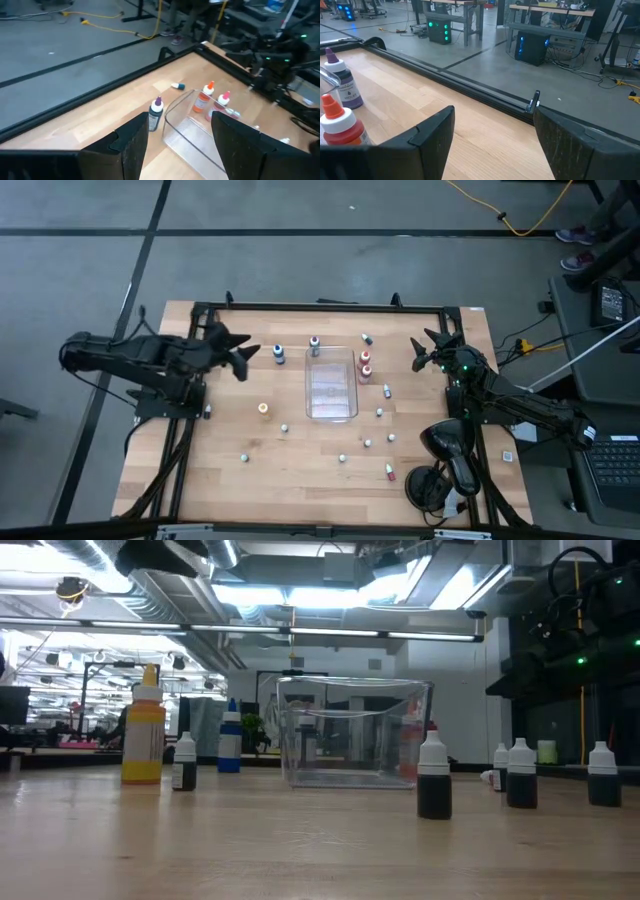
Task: Pick & Place food coloring
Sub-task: Put the bottom small blue food coloring bottle into the bottom of the bin
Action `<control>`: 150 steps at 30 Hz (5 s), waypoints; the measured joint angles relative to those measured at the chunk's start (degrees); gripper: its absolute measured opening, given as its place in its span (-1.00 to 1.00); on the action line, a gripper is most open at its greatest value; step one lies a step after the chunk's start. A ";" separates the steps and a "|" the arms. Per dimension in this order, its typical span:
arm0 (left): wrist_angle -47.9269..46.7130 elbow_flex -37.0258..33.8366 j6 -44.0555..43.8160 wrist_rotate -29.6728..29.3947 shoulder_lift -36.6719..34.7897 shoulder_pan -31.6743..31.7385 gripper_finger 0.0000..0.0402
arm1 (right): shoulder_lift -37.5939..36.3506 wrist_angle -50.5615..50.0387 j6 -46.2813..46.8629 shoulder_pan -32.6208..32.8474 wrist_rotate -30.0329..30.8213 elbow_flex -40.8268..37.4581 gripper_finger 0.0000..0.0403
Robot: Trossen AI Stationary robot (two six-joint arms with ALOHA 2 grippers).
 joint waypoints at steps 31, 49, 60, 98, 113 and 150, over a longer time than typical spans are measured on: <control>-22.16 23.00 -41.56 7.41 33.03 -14.93 0.04 | -0.02 0.02 0.01 0.02 -0.02 0.00 0.36; -31.76 25.21 -53.67 23.22 40.93 -30.96 -0.18 | -0.02 0.01 0.02 0.00 0.00 -0.02 0.36; -31.64 24.99 -53.13 27.46 46.99 -36.67 -0.18 | -0.02 0.00 0.02 0.01 -0.01 0.00 0.36; -17.20 7.31 -43.86 32.06 50.68 -35.28 -0.18 | -0.01 0.00 0.00 0.02 0.00 0.00 0.36; -15.94 7.20 -41.90 33.17 50.68 -35.32 -0.44 | 0.00 0.00 0.02 0.02 -0.02 0.00 0.36; -35.65 29.18 -19.97 36.40 48.43 -35.36 -0.77 | -0.01 0.00 0.00 0.01 0.00 0.00 0.36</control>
